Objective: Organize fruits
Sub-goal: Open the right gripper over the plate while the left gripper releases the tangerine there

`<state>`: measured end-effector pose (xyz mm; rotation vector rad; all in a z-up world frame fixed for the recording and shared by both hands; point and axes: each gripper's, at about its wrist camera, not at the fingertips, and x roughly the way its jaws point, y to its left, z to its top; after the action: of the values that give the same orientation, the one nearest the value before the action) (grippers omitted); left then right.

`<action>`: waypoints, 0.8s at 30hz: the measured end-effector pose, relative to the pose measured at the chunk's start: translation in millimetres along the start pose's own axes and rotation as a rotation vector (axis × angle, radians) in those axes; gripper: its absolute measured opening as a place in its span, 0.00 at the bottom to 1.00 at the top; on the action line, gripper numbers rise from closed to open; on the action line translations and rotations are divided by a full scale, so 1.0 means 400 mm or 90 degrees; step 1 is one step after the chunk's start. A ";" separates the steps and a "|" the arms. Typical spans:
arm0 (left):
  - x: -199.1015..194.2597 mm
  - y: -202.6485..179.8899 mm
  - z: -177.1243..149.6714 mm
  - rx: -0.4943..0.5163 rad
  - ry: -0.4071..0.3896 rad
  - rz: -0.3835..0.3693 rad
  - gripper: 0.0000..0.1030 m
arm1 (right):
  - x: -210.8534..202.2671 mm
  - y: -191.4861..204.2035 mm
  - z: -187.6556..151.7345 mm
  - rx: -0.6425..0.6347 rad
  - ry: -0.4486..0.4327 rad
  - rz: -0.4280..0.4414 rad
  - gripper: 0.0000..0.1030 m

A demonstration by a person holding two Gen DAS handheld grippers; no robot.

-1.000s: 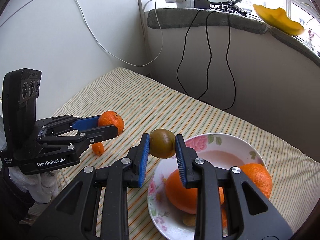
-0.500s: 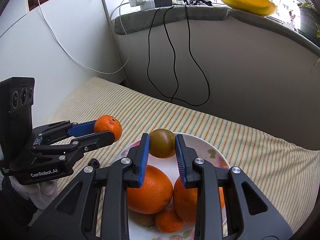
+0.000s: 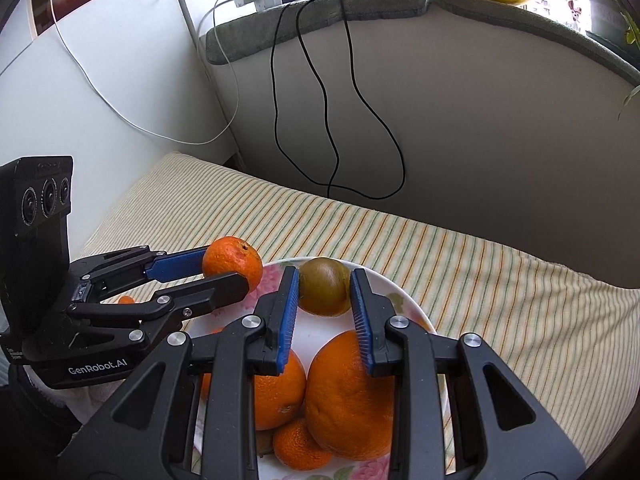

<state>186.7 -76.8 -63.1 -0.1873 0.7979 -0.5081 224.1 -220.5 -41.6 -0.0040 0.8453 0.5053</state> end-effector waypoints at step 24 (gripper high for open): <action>0.000 -0.042 -0.002 0.026 -0.001 -0.003 0.50 | -0.049 -0.022 0.001 0.038 -0.037 0.001 0.56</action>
<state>180.1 -91.2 -57.8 -0.1526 0.7846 -0.5284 217.4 -236.3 -28.9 0.0660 0.8025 0.4799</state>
